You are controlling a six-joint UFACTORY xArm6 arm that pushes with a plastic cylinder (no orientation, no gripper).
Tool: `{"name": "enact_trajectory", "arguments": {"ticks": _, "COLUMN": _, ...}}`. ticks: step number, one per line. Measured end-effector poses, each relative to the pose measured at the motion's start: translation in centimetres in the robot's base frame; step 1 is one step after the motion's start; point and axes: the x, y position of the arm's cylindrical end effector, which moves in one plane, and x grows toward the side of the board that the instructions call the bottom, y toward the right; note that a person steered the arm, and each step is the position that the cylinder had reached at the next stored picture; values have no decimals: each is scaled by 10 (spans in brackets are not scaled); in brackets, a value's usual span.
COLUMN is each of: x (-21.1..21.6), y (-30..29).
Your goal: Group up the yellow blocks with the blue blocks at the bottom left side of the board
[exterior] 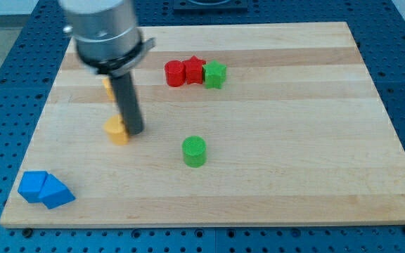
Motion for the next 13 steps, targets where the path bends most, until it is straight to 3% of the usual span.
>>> {"name": "enact_trajectory", "arguments": {"ticks": 1, "x": 9, "y": -22}}
{"name": "enact_trajectory", "arguments": {"ticks": 3, "x": -8, "y": -4}}
{"name": "enact_trajectory", "arguments": {"ticks": 5, "x": 23, "y": -82}}
{"name": "enact_trajectory", "arguments": {"ticks": 6, "x": 34, "y": -93}}
{"name": "enact_trajectory", "arguments": {"ticks": 8, "x": 22, "y": -84}}
{"name": "enact_trajectory", "arguments": {"ticks": 13, "x": 44, "y": -84}}
